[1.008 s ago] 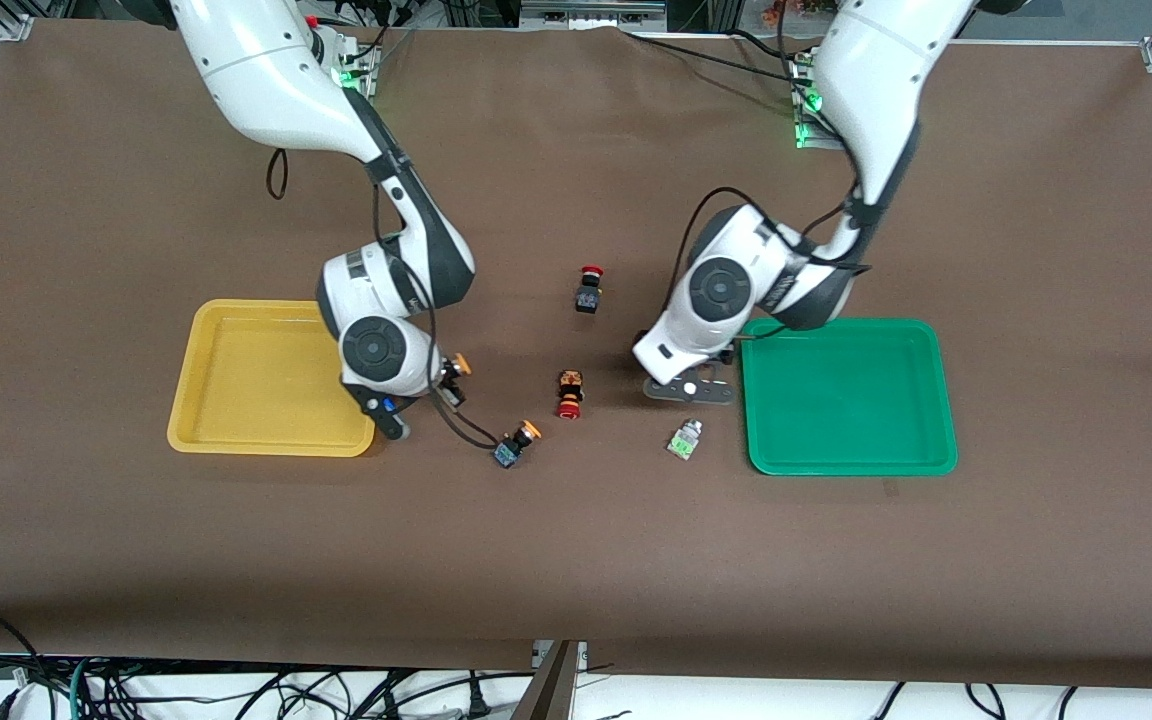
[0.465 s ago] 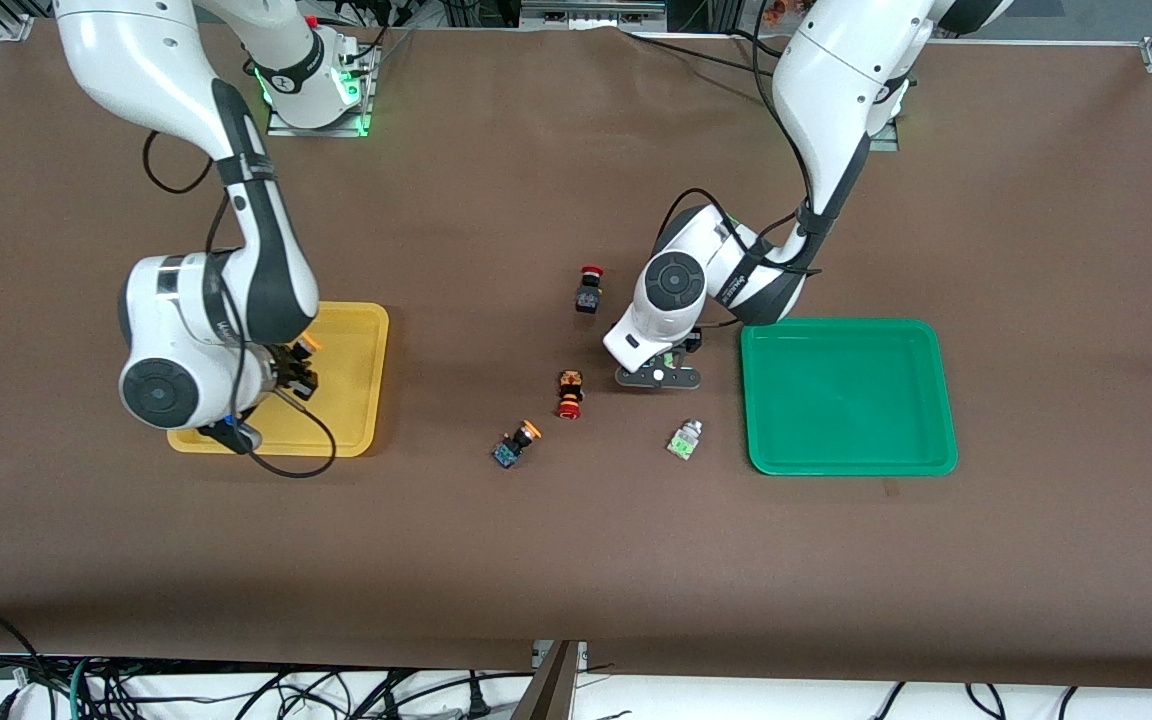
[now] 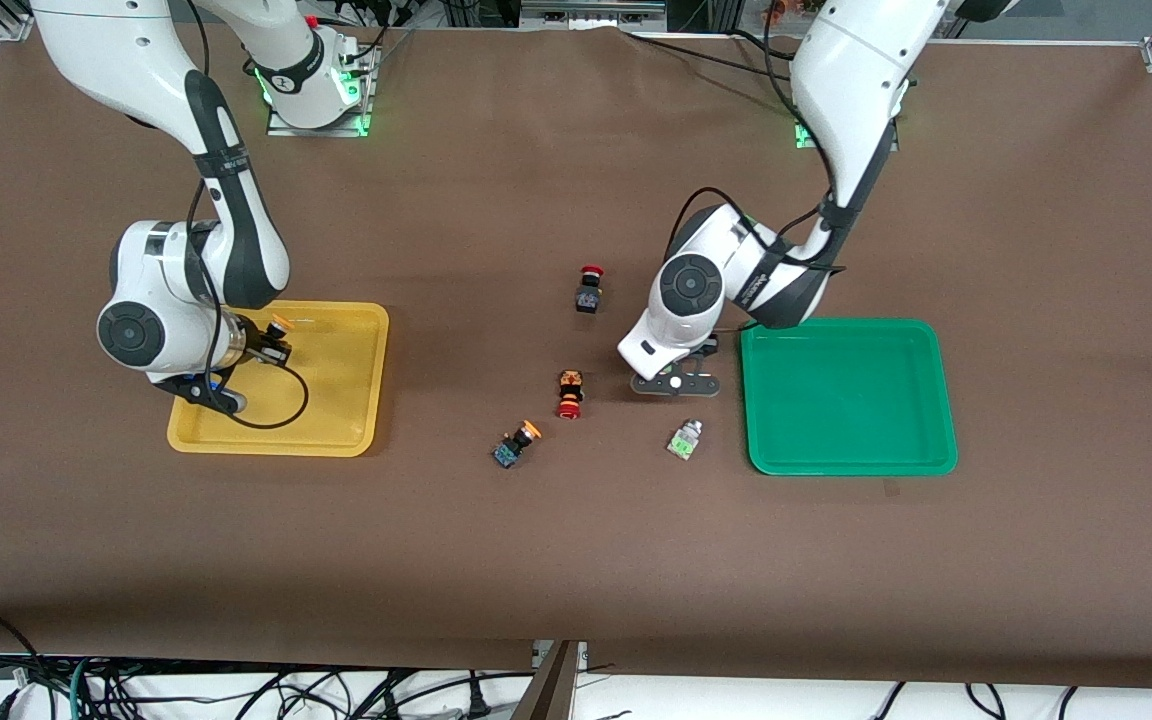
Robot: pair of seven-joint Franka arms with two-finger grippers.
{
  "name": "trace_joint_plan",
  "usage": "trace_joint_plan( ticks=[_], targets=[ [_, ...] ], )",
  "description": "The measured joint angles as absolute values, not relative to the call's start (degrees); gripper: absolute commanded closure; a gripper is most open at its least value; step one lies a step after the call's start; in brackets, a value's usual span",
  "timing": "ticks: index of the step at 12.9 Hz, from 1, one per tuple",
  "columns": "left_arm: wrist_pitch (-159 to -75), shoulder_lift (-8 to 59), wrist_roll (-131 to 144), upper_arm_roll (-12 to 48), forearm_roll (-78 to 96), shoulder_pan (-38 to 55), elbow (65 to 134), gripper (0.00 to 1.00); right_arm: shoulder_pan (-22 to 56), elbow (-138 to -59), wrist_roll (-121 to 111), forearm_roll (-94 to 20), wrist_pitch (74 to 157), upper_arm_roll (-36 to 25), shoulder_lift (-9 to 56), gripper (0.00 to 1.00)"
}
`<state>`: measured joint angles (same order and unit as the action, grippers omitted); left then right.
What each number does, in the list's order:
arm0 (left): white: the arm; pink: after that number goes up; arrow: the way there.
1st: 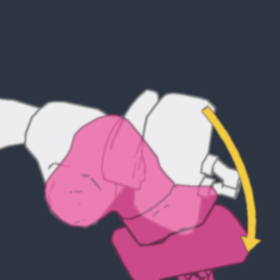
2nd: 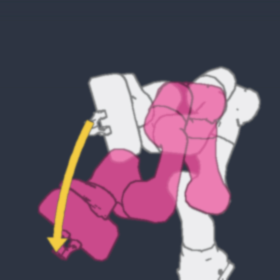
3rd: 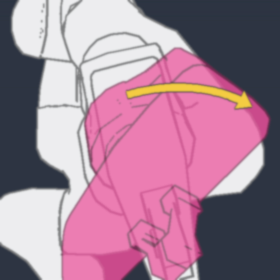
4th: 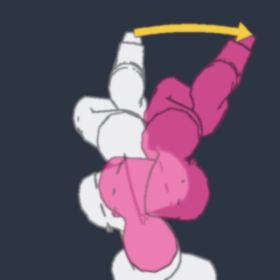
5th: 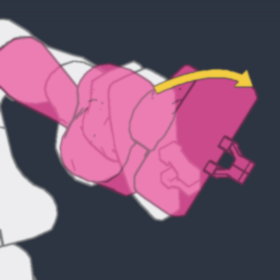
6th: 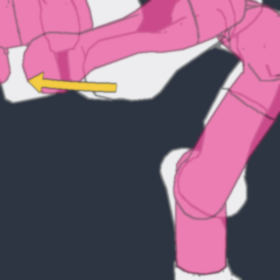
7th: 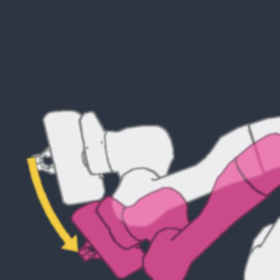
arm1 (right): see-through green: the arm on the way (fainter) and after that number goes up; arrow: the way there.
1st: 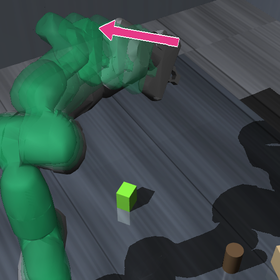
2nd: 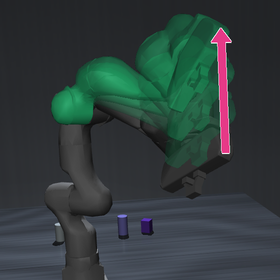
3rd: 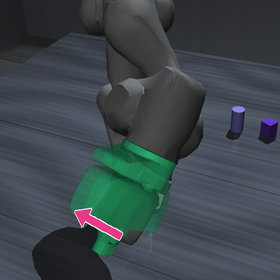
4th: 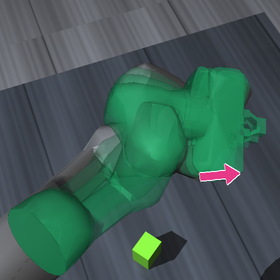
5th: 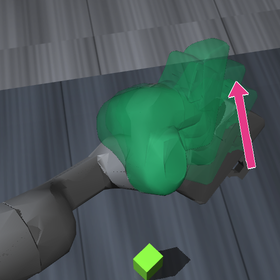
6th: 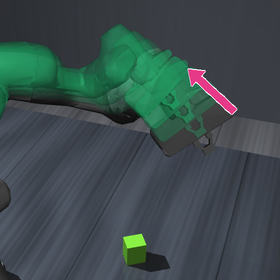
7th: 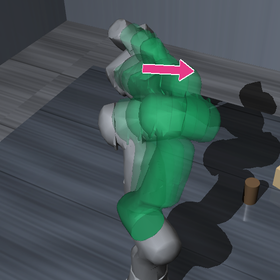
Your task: Place green and yellow buttons in trays
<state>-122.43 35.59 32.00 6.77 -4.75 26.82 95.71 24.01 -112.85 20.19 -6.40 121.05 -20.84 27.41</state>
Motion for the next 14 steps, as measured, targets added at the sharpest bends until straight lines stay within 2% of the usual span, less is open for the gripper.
trace_joint_plan(
  ticks=[2,4,5,6,7,11,12,14],
  targets=[
    [-113.13,31.38,21.56,6.55,-6.01,22.54,94.07,1.0,24.7,-111.75,19.9,-6.4,121.61,-20.47,27.41,0.0],
    [-109.39,29.41,7.01,6.23,-6.17,16.36,93.92,1.0,25.42,-107.98,20.06,-6.92,120.84,-19.98,27.38,0.0],
    [-109.19,29.63,0.91,6.13,-6.17,13.06,94.07,0.88,25.7,-105.35,21.09,-8.17,119.49,-19.44,27.4,0.0],
    [-109.25,30.32,-3.26,6.11,-6.17,10.34,94.45,0.39,25.83,-102.39,23.87,-9.5,117.83,-18.49,27.55,0.0],
    [-109.79,31.44,-5.3,6.11,-6.17,8.58,94.84,0.0,25.95,-99.12,28.04,-10.39,116.31,-17.02,28.1,0.0],
    [-115.21,35.58,-5.93,6.54,-6.16,7.61,95.67,0.0,28.84,-85.3,53.26,-10.94,115.48,-8.9,37.08,0.0],
    [-115.54,35.25,-5.92,7.3,-6.11,7.62,95.04,0.0,30.23,-82.46,59.44,-10.94,117.33,-7.88,40.22,0.0],
    [-115.66,34.03,-5.89,10.53,-6.08,7.96,92.34,0.0,32.84,-78.66,68.6,-10.94,126.88,-7.48,45.6,0.0]
  ],
)
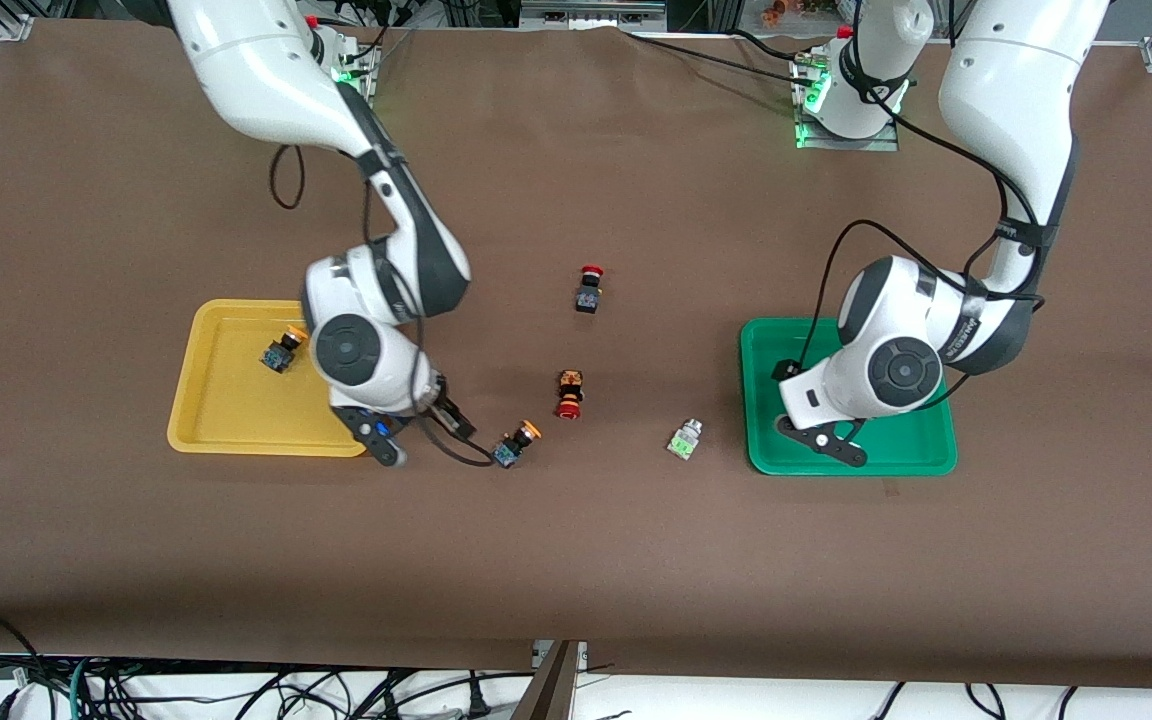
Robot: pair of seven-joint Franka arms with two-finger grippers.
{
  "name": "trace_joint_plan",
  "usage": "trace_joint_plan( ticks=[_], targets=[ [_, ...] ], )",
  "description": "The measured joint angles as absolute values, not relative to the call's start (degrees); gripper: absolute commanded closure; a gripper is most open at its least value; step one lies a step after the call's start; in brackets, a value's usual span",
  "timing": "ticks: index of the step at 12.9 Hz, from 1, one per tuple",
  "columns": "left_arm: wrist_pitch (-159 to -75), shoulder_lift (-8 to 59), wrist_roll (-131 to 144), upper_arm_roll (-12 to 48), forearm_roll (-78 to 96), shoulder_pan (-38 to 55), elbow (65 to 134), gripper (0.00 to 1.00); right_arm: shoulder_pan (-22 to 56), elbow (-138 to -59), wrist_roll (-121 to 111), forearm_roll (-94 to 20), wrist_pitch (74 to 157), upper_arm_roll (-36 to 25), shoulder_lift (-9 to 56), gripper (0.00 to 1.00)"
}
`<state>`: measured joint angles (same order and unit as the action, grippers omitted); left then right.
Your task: Place green and yellow buttons in trays
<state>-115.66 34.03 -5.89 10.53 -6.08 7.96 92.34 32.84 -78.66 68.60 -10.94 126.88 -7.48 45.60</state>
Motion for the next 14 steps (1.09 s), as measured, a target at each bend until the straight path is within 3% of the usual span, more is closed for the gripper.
trace_joint_plan(
  ticks=[3,9,10,11,12,13,14],
  targets=[
    [-118.11,34.31,-5.78,12.59,-6.08,12.69,89.15,0.0,34.6,-76.91,75.71,-10.95,139.5,-7.44,50.11,0.0],
    [-141.02,45.75,-5.61,11.9,-6.1,16.93,89.17,0.0,36.58,-76.08,80.32,-10.95,147.43,-7.39,54.91,0.0],
    [-144.21,47.42,-5.61,11.89,-6.1,16.91,89.13,0.0,36.58,-75.95,80.32,-10.94,147.5,-7.41,55.14,0.07],
    [-146.51,48.59,-5.61,11.89,-6.1,16.89,89.06,0.0,36.58,-75.93,80.32,-10.87,147.46,-7.41,55.31,0.5],
    [-147.95,49.23,-5.61,11.88,-6.1,16.87,88.97,0.08,36.6,-75.93,80.32,-10.75,147.35,-7.41,55.5,0.88],
    [-148.63,49.47,-5.58,11.88,-6.1,16.83,88.93,0.52,36.67,-75.89,80.31,-10.59,146.96,-7.41,55.69,1.0],
    [-148.68,49.46,-5.58,11.87,-6.1,16.72,88.89,0.78,36.7,-75.84,80.28,-10.43,145.85,-7.44,55.74,1.0]
  ],
)
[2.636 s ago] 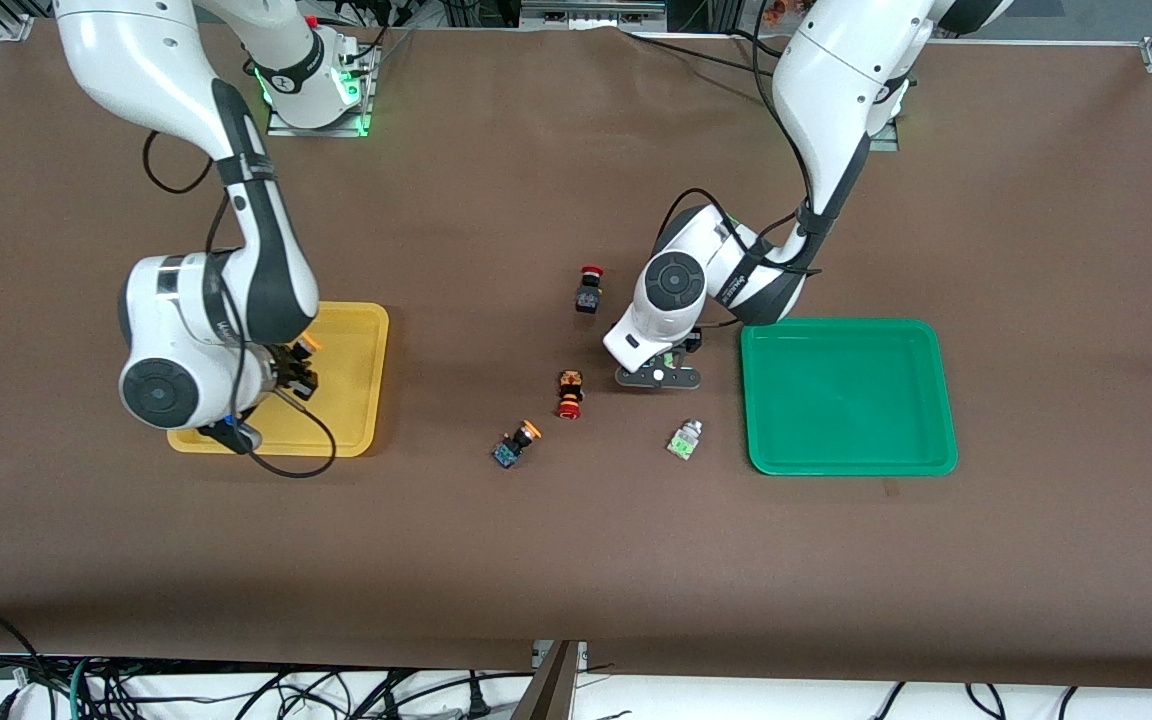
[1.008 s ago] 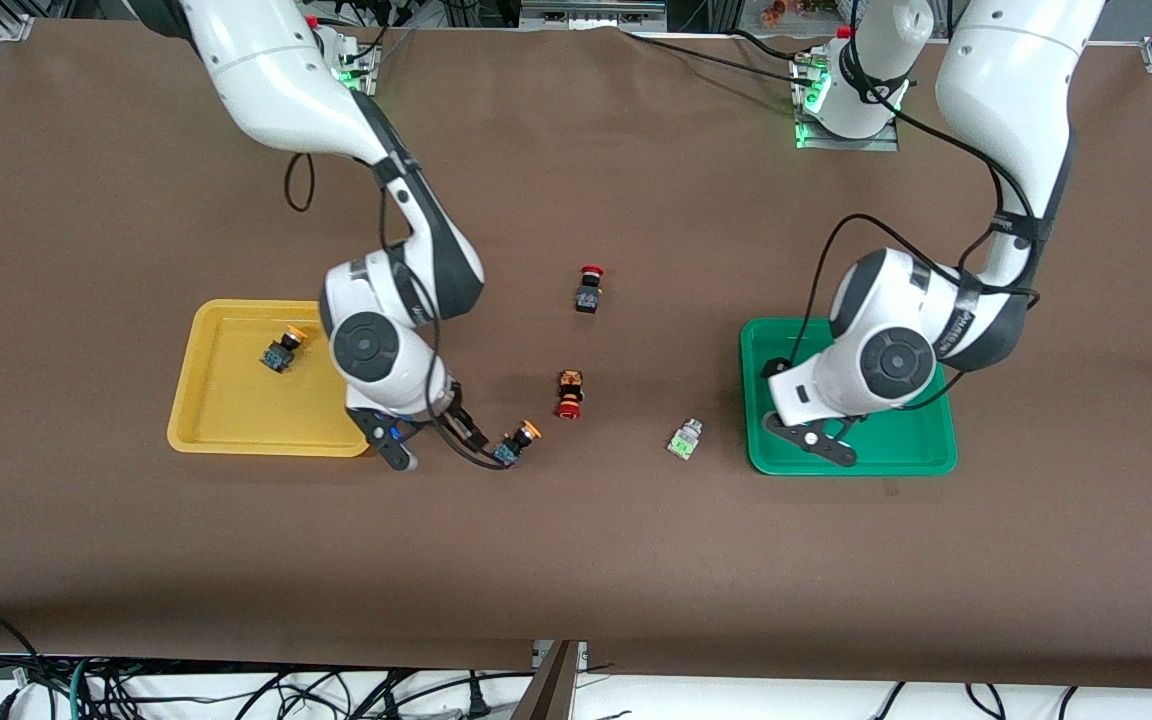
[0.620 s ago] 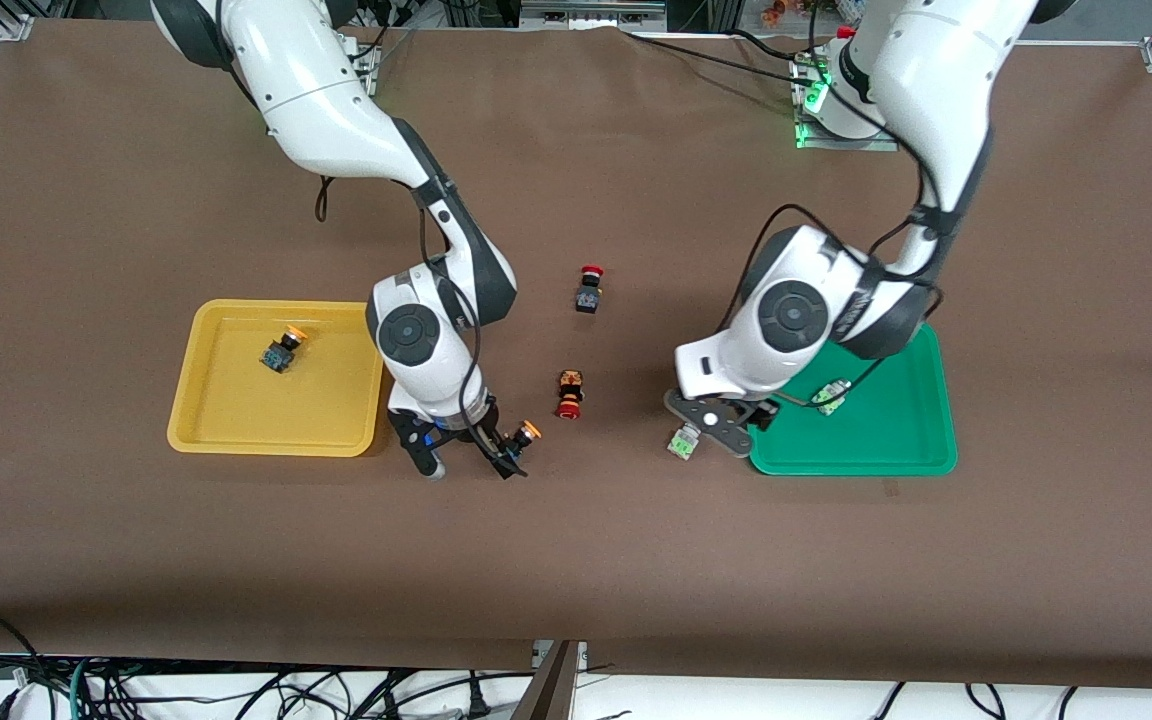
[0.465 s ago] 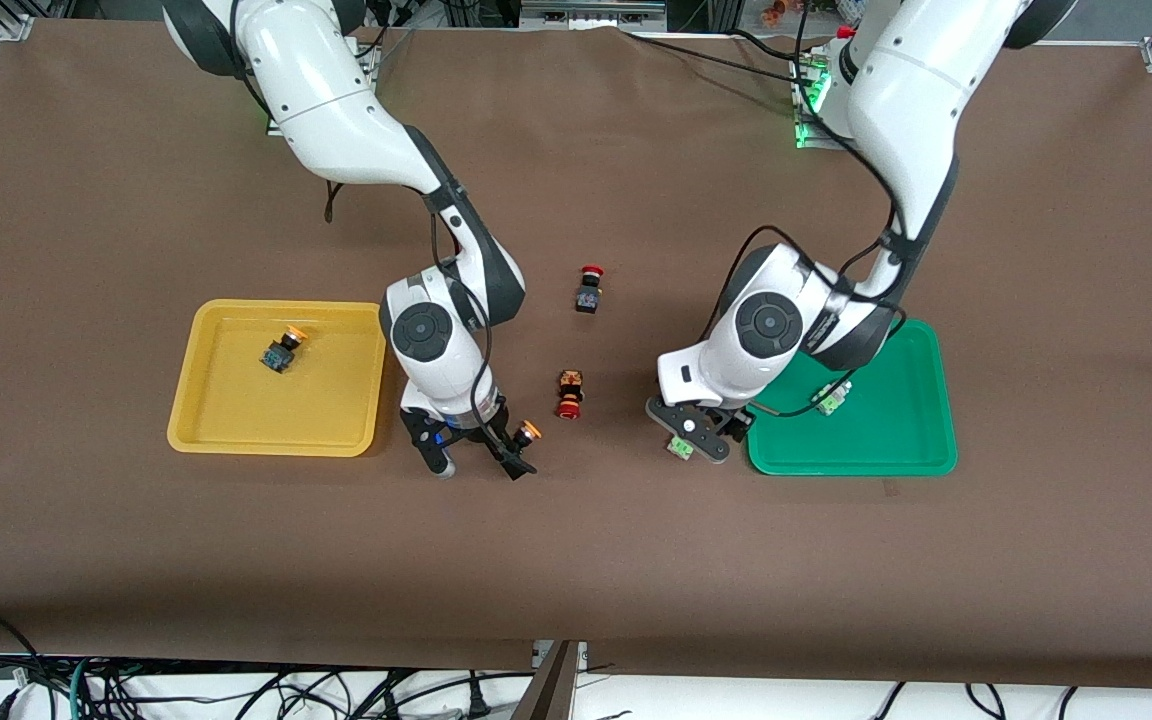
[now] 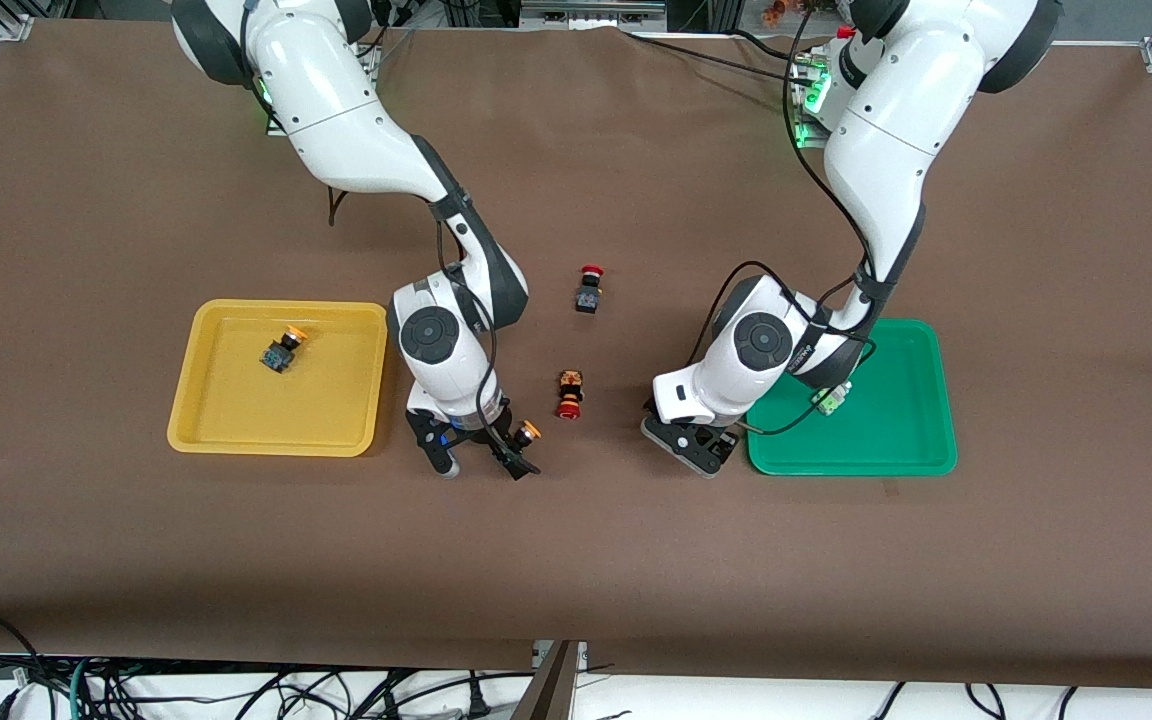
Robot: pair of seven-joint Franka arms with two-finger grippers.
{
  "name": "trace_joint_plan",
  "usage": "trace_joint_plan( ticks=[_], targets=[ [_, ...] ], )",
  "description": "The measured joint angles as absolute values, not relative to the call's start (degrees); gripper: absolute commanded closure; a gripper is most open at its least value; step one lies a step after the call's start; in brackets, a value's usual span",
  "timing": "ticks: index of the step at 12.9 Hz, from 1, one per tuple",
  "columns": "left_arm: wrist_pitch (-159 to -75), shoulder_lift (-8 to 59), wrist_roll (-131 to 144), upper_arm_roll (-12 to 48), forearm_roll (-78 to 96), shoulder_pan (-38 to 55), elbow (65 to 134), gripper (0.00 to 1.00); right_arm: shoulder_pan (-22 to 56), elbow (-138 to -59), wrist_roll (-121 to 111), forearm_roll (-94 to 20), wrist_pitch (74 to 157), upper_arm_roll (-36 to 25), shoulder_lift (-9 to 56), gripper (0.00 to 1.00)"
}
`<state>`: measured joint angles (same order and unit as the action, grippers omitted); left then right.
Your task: Place green and yellow buttons in trays
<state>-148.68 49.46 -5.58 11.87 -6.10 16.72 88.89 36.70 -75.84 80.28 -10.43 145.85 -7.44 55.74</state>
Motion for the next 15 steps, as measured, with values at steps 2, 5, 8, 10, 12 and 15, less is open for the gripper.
trace_joint_plan(
  ticks=[2,5,8,10,12,15],
  targets=[
    [-148.69,49.44,-5.58,11.8,-6.1,16.37,88.82,0.92,36.7,-75.22,80.15,-9.27,142.19,-7.62,55.71,1.0],
    [-148.69,48.73,-5.61,11.65,-6.1,15.66,88.24,0.9,36.25,-72.97,75.37,-8.01,128.94,-9.25,53.82,1.0],
    [-144.38,44.53,-5.77,11.75,-6.1,12.21,87.86,0.89,32.54,-72.98,64.72,-8.04,117.59,-9.64,49.32,1.0],
    [-135.89,39.68,-5.78,11.91,-6.1,10.62,87.41,0.87,29.93,-73.46,56.3,-8.04,108.03,-10.13,47.31,1.0],
    [-124.55,35.57,-6.03,11.8,-6.13,9.06,87.37,0.85,28.2,-76.32,49.04,-8.04,104.38,-11.98,45.99,1.0],
    [-114.68,35.15,-12.0,10.62,-6.81,4.54,89.29,0.01,27.62,-89.76,40.45,-8.04,110.57,-14.72,39.31,1.0]
  ],
)
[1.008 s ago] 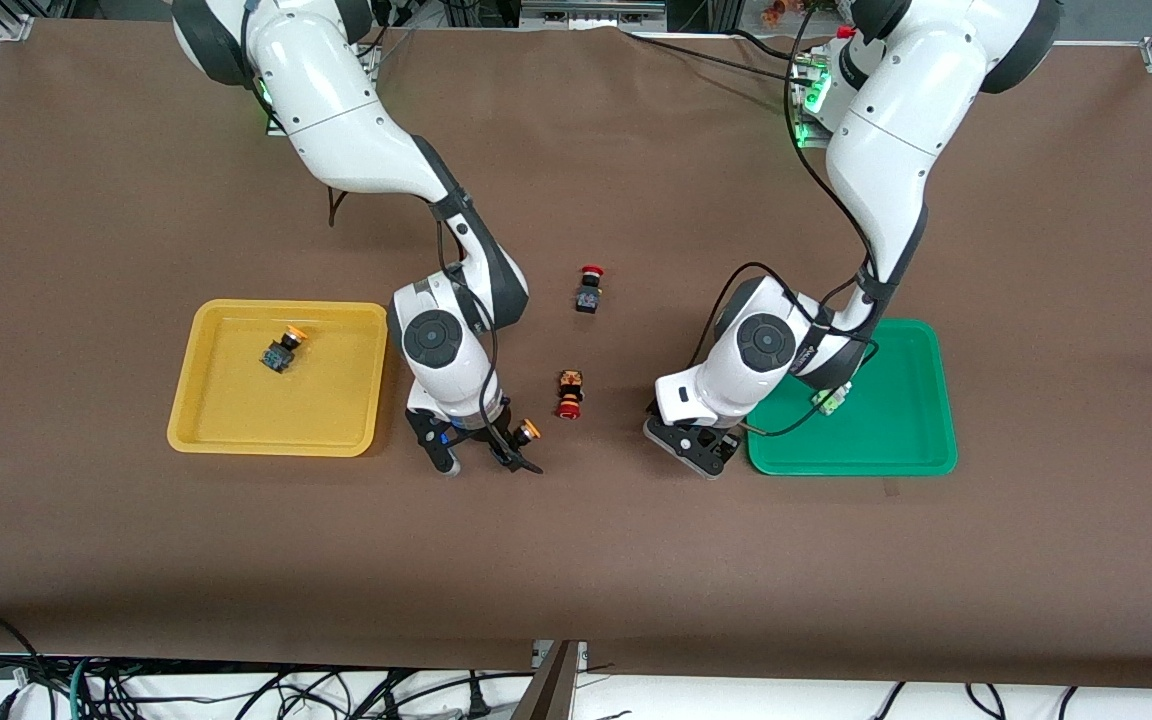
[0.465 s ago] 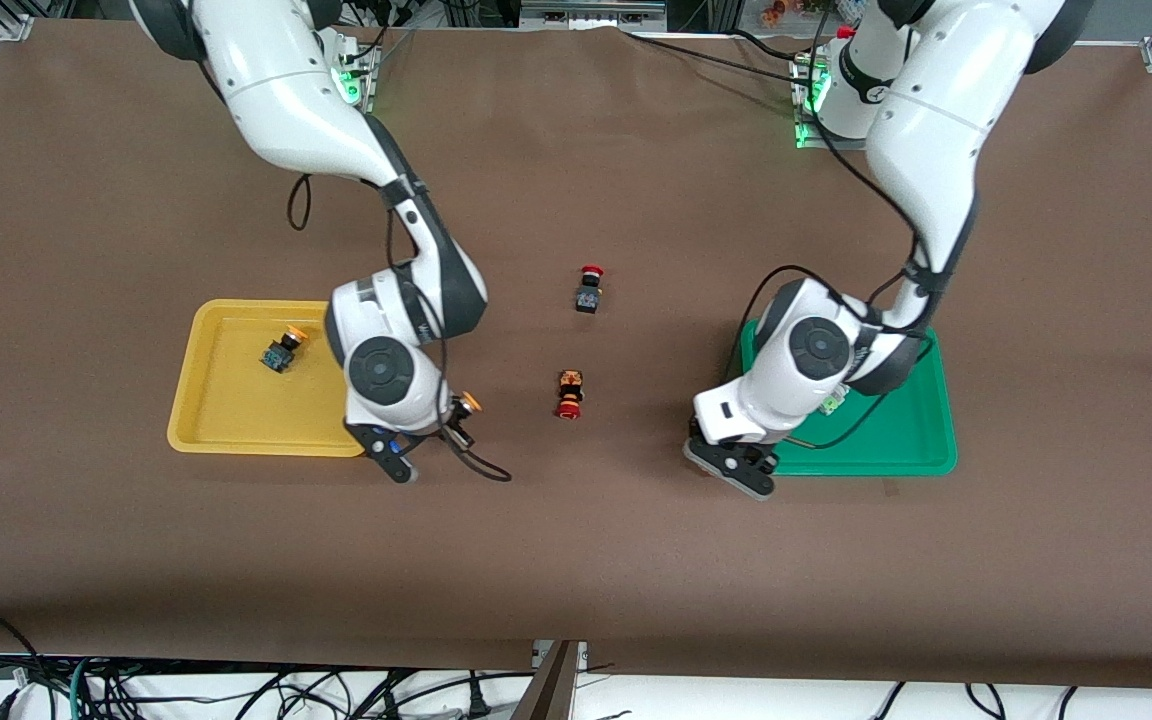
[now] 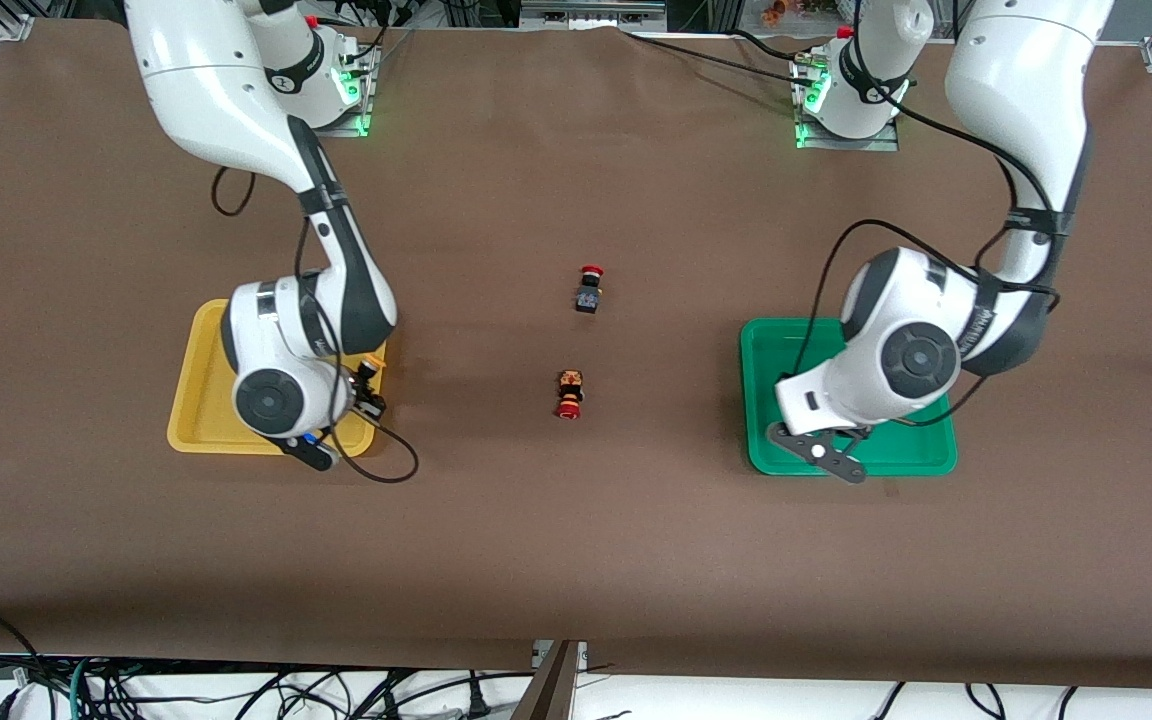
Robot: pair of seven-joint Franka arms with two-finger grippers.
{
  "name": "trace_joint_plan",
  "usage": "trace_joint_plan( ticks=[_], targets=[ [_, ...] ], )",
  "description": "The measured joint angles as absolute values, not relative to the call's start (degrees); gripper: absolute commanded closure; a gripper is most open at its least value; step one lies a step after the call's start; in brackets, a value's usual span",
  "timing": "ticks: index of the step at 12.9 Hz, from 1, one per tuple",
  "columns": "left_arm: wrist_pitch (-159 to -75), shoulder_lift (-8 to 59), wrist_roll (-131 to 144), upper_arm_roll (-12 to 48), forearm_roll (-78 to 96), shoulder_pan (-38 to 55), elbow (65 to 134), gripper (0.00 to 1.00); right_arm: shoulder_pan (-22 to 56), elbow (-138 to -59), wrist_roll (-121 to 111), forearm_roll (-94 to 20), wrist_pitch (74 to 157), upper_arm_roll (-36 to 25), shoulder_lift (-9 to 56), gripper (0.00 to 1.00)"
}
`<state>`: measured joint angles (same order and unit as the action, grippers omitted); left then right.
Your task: Place green and yellow buttons in trays
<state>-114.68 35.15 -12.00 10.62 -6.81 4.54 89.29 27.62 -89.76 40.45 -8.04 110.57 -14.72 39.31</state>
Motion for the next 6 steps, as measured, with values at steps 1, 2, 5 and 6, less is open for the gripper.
trace_joint_plan(
  ticks=[1,2,5,6],
  targets=[
    [-114.94,36.14,-13.94,10.41,-6.84,2.76,90.61,0.0,27.62,-94.92,38.71,-8.04,113.77,-15.05,36.37,1.0],
    [-116.0,37.51,-15.1,10.4,-6.84,1.53,91.48,0.0,27.62,-98.89,37.77,-8.04,116.16,-15.18,34.16,0.94],
    [-116.52,38.1,-15.36,11.16,-6.85,1.62,90.99,0.0,27.72,-103.16,36.54,-8.04,120.6,-15.17,33.44,0.0],
    [-114.7,36.65,-15.33,11.44,-6.85,1.89,90.18,0.0,27.71,-103.35,35.98,-8.04,121.04,-15.18,33.84,0.0]
  ],
)
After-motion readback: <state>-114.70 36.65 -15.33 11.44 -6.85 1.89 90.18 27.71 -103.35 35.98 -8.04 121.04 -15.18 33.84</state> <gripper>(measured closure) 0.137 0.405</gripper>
